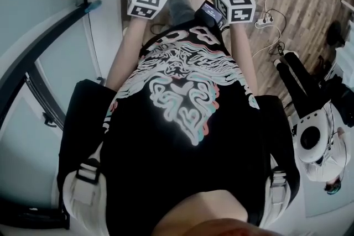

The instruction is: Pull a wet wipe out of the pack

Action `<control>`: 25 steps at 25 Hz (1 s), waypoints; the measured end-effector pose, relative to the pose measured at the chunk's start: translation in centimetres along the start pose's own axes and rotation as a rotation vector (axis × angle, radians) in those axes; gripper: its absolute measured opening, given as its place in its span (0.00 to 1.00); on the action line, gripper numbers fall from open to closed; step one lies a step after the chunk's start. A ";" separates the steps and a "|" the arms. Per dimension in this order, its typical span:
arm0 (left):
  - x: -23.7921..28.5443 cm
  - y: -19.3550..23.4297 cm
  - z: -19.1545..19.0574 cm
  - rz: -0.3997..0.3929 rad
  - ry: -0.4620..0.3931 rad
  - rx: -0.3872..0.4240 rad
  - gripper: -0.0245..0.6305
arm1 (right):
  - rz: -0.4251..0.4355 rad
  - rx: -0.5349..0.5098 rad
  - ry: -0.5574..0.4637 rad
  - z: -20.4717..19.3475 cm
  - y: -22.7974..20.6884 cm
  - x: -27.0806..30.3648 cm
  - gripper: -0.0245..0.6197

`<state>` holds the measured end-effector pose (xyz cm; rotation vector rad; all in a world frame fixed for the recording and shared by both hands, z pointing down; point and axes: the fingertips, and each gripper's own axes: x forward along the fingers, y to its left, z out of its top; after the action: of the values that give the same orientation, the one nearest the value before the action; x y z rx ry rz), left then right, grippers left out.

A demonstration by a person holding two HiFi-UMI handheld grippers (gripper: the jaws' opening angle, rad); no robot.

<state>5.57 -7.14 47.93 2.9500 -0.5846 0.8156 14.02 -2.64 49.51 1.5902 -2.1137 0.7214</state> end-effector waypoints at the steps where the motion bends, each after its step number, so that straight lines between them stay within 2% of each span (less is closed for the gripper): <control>1: 0.1 -0.1 0.0 0.000 0.000 -0.002 0.02 | -0.001 -0.005 0.004 -0.1 -0.1 0.0 0.05; 15: 1.5 -1.5 -0.8 -0.035 0.021 0.000 0.02 | -0.038 0.001 0.028 -1.6 -1.6 0.6 0.05; 18: 1.5 -1.5 -0.8 -0.036 0.022 -0.001 0.02 | -0.032 0.011 0.038 -1.8 -1.7 0.6 0.12; 25: 1.3 -1.0 0.0 -0.020 0.006 0.003 0.02 | -0.038 0.010 0.021 -1.3 -1.9 0.3 0.14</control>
<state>7.00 -6.68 48.64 2.9504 -0.5526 0.8236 15.76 -2.44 51.03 1.6167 -2.0623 0.7343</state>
